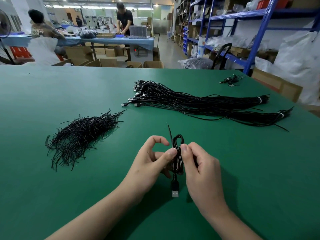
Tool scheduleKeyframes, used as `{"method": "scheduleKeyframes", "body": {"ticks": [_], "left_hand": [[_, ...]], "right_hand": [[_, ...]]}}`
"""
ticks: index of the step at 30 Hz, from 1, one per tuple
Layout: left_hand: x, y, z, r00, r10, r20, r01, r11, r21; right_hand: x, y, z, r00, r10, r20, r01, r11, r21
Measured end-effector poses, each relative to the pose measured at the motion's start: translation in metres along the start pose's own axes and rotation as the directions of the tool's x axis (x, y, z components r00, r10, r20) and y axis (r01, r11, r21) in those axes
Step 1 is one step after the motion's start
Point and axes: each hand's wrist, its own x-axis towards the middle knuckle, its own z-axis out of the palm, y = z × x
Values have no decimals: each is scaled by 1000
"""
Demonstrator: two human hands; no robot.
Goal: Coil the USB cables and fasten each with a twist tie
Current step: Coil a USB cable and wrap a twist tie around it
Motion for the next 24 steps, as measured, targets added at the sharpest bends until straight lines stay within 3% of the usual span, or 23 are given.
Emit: {"method": "scheduleKeyframes", "body": {"ticks": [7,19,21,24], "left_hand": [[-4,-3,-1,989,126,79,-136,981,141],[-5,-7,-3,969,218,114,-245,900,362],[-5,-7,-3,951,277,136,-308,822,479],[-3,-4,-6,895,415,164,-399,583,707]], "right_hand": [[4,12,-1,966,230,118,-242,965,102],[6,12,-2,973,205,105,-215,972,96],[6,13,-1,959,247,138,-268,950,163],[4,12,2,926,305,222,-353,908,224]]}}
